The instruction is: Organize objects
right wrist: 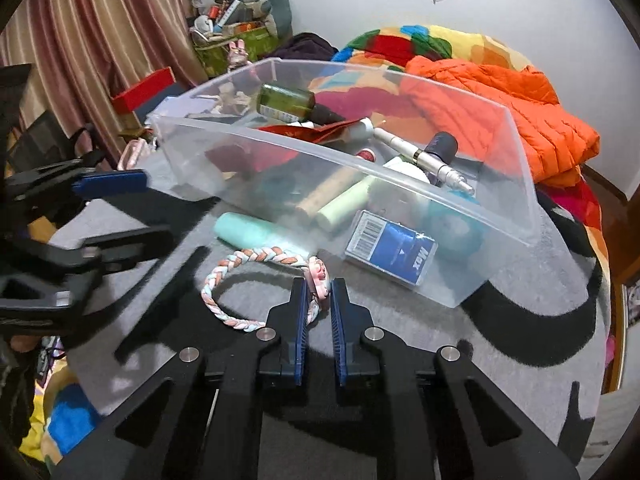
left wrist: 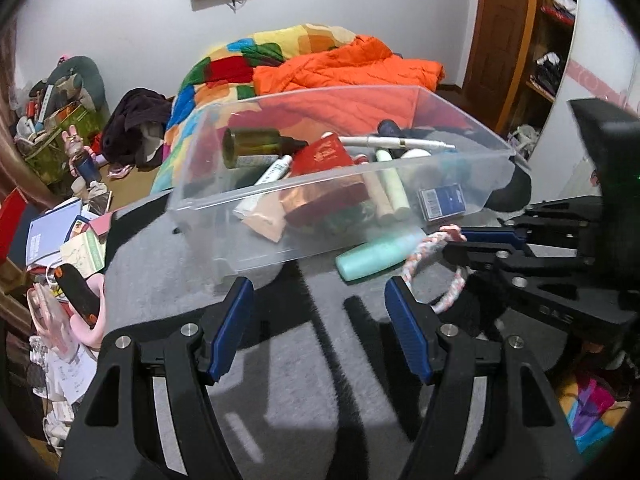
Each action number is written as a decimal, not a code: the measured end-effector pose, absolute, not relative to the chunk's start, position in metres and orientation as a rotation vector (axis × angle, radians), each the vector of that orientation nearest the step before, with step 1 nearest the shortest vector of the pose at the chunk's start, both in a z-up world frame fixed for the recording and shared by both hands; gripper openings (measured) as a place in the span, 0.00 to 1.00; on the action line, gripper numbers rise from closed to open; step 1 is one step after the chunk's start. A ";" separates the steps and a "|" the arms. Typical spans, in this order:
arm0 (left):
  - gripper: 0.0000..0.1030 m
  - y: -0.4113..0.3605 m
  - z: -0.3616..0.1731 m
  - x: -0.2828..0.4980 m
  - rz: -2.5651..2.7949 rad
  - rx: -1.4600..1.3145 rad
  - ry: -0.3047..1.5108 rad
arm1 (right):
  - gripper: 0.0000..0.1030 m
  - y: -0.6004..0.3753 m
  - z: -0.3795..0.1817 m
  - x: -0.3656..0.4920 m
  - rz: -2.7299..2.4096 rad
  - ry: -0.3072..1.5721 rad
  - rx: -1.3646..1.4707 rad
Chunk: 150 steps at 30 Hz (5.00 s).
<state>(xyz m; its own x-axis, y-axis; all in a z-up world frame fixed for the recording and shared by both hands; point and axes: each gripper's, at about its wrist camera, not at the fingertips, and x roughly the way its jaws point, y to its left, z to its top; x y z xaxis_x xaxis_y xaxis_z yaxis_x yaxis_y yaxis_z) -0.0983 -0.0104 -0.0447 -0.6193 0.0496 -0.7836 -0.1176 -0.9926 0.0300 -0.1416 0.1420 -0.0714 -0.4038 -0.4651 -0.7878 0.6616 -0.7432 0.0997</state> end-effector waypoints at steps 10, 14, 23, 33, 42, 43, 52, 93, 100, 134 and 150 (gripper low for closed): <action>0.72 0.017 -0.061 -0.131 2.647 -1.462 0.055 | 0.10 0.196 -0.047 -0.136 -2.224 0.160 1.056; 0.78 0.030 -0.063 -0.140 2.654 -1.490 0.049 | 0.10 0.213 -0.043 -0.138 -2.252 0.125 1.051; 0.82 0.035 -0.077 -0.161 2.682 -1.624 -0.118 | 0.10 0.235 -0.047 -0.144 -2.247 0.020 1.051; 0.71 0.030 -0.073 -0.136 2.731 -1.570 -0.080 | 0.10 0.232 -0.051 -0.144 -2.222 0.004 1.052; 0.71 0.022 -0.050 -0.103 2.742 -1.447 -0.055 | 0.10 0.220 -0.029 -0.144 -2.223 0.010 0.998; 0.71 0.022 -0.042 -0.099 2.757 -1.411 -0.038 | 0.10 0.219 -0.026 -0.145 -2.224 0.008 0.992; 0.71 0.023 0.013 -0.089 2.835 -1.168 0.033 | 0.10 0.210 0.004 -0.160 -2.285 -0.032 0.913; 0.86 0.002 0.023 -0.112 2.870 -1.030 0.015 | 0.45 0.181 0.014 -0.158 -2.267 0.072 0.879; 0.94 0.002 0.027 -0.081 2.903 -0.919 0.021 | 0.66 0.191 0.021 -0.134 -2.303 0.038 0.808; 0.97 -0.005 0.007 -0.050 2.910 -0.902 -0.069 | 0.76 0.193 0.003 -0.097 -2.352 0.042 0.793; 0.97 -0.003 0.008 -0.049 2.913 -0.894 -0.079 | 0.78 0.192 0.003 -0.097 -2.351 0.043 0.790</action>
